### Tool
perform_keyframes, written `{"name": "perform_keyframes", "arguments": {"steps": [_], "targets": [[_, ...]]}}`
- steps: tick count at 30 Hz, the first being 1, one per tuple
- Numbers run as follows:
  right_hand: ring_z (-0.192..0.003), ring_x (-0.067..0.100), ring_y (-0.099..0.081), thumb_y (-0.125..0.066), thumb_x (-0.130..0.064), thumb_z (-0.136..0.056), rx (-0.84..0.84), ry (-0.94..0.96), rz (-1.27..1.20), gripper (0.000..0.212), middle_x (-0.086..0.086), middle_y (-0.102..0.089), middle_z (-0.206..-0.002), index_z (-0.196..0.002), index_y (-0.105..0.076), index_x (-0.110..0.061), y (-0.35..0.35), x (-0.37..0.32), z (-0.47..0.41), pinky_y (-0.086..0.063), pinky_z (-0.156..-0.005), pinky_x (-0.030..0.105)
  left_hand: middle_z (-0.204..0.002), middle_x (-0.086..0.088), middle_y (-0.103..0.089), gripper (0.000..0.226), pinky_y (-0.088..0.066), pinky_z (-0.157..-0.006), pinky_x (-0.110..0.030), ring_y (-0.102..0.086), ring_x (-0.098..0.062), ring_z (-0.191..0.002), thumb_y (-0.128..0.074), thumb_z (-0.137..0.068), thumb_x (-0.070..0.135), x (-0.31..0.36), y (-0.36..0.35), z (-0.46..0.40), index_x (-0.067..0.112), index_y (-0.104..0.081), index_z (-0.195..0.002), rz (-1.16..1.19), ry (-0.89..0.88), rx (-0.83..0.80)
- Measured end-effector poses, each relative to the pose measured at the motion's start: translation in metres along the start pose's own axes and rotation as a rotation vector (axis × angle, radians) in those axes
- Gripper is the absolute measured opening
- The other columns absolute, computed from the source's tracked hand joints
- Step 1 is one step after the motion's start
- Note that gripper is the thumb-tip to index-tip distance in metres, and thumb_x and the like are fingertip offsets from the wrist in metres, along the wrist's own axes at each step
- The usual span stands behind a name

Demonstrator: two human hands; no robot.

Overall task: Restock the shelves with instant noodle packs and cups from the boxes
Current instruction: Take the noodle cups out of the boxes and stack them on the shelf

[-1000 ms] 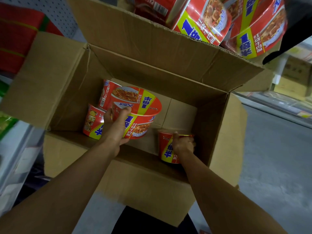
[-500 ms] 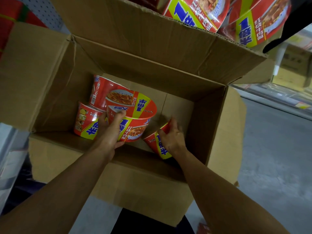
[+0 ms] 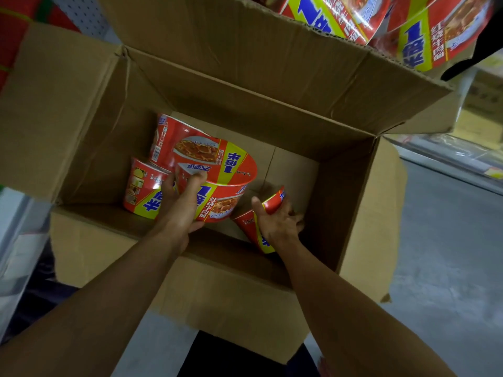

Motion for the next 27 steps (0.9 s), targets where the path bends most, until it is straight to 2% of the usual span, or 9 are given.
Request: {"name": "perform_keyframes", "arguments": {"steps": [3, 9, 16, 20, 23, 27], "targets": [[-0.141, 0.045, -0.007, -0.044, -0.076, -0.080, 0.015, -0.061, 0.072, 0.098, 0.021, 0.000, -0.155, -0.150, 0.009, -0.033, 0.001, 0.000, -0.001, -0.016, -0.110, 0.063, -0.121, 0.002, -0.050, 0.069, -0.048, -0.085, -0.047, -0.054, -0.023, -0.107, -0.061, -0.085, 0.050, -0.002, 0.003, -0.001, 0.038, -0.026, -0.144, 0.000, 0.000, 0.000], [-0.136, 0.048, -0.023, -0.044, -0.076, -0.080, -0.013, -0.123, 0.067, 0.098, 0.025, -0.009, -0.151, -0.150, 0.010, -0.033, 0.002, 0.003, 0.001, -0.031, -0.107, 0.056, -0.124, 0.001, -0.050, 0.067, -0.048, -0.084, -0.046, -0.053, -0.024, -0.108, -0.060, -0.086, 0.050, -0.003, 0.006, -0.002, 0.038, -0.026, -0.143, -0.008, 0.003, -0.015], [-0.131, 0.049, -0.026, -0.052, -0.062, -0.084, 0.077, -0.068, 0.030, 0.086, 0.022, -0.017, -0.146, -0.150, -0.006, -0.032, 0.013, -0.010, 0.000, -0.034, -0.104, 0.052, -0.127, 0.000, -0.049, 0.068, -0.047, -0.085, -0.046, -0.053, -0.025, -0.111, -0.060, -0.085, 0.049, -0.002, 0.006, -0.005, 0.039, -0.026, -0.143, -0.012, -0.008, -0.037], [-0.134, 0.047, -0.021, -0.052, -0.059, -0.086, 0.107, 0.028, 0.035, 0.083, 0.019, -0.012, -0.148, -0.149, -0.006, -0.034, 0.019, -0.024, -0.005, -0.032, -0.104, 0.055, -0.127, 0.000, -0.050, 0.069, -0.048, -0.086, -0.047, -0.054, -0.025, -0.110, -0.060, -0.085, 0.050, -0.001, 0.005, -0.008, 0.039, -0.026, -0.143, 0.000, 0.000, -0.053], [-0.138, 0.047, -0.015, -0.052, -0.065, -0.084, 0.077, 0.025, 0.070, 0.088, 0.017, -0.004, -0.153, -0.150, -0.001, -0.036, 0.011, -0.029, -0.004, -0.030, -0.104, 0.060, -0.128, -0.002, -0.052, 0.070, -0.048, -0.088, -0.048, -0.055, -0.026, -0.110, -0.061, -0.083, 0.051, -0.001, 0.004, -0.009, 0.039, -0.026, -0.143, 0.001, 0.005, -0.059], [-0.132, 0.049, -0.028, -0.052, -0.067, -0.083, 0.073, 0.017, 0.099, 0.091, 0.020, -0.008, -0.150, -0.150, 0.000, -0.033, 0.010, -0.039, -0.003, -0.036, -0.102, 0.054, -0.130, -0.002, -0.051, 0.070, -0.048, -0.088, -0.049, -0.055, -0.026, -0.112, -0.061, -0.083, 0.051, 0.003, 0.006, -0.011, 0.041, -0.028, -0.143, -0.002, 0.004, -0.071]]}}
Point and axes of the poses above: each hand's wrist, its own z-axis away from the middle knuckle, its own y-axis out of the back of the hand, x = y × z, the point moved 8 cm from there along -z, towards the middle knuckle
